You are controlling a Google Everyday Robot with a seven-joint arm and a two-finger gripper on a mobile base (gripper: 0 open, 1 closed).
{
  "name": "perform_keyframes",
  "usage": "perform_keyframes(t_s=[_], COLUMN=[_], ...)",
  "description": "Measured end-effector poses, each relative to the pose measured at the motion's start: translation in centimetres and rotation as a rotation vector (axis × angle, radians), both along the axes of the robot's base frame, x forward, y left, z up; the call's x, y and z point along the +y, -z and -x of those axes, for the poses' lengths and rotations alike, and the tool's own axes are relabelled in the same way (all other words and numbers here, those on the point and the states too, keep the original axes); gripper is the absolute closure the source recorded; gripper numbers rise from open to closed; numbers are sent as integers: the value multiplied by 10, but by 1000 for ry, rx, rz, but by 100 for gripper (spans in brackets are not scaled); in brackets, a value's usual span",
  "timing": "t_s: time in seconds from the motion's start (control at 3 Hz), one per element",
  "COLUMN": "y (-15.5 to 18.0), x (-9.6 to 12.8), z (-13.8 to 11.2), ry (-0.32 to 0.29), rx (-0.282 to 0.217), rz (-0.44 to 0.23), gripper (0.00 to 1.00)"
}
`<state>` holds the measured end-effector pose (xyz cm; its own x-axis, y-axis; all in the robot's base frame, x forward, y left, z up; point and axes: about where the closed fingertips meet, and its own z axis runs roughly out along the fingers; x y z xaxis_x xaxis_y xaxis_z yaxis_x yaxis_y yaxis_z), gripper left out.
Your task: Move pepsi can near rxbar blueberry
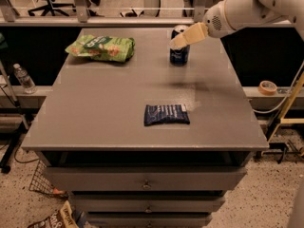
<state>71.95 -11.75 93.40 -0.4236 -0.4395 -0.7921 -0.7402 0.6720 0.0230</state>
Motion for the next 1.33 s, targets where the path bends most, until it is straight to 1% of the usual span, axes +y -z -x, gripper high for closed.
perform_keyframes(t_s=[0.33,0.67,1.0,1.33], y=[11,16,24,25], x=[-5,-1,10,22], z=[-20,-36,-47,-49], ry=[51,64,54,24], rx=[8,14,26,32], rz=[-9,-16,-12,5], gripper=[0,0,18,41])
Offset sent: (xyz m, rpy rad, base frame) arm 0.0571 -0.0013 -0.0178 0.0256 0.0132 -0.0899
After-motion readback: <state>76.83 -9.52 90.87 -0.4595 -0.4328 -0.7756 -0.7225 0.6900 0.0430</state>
